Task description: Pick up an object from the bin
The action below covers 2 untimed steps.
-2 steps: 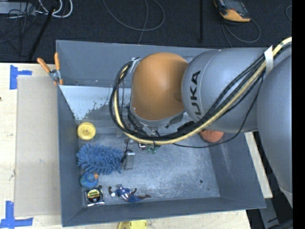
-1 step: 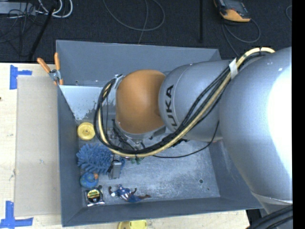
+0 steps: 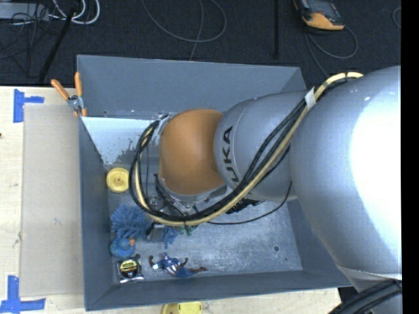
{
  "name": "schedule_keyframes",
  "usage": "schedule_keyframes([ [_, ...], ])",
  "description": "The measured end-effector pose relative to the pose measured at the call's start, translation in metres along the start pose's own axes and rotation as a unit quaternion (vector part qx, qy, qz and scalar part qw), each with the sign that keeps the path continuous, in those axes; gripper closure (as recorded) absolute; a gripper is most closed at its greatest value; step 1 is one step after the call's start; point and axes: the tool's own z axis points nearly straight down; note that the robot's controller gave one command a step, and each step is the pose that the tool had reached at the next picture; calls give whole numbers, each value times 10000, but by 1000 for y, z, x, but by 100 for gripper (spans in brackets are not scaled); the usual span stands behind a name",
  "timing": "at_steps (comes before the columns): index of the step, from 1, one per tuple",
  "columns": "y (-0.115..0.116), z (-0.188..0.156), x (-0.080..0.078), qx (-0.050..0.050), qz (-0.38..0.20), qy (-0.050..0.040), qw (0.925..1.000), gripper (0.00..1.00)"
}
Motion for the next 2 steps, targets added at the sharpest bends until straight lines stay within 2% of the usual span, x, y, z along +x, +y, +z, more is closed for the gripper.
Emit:
schedule_keyframes([
  [1,-3,-8,2,0,25,-5,10000,100],
  [2,-5,-155,3,-1,25,-10,10000,100],
])
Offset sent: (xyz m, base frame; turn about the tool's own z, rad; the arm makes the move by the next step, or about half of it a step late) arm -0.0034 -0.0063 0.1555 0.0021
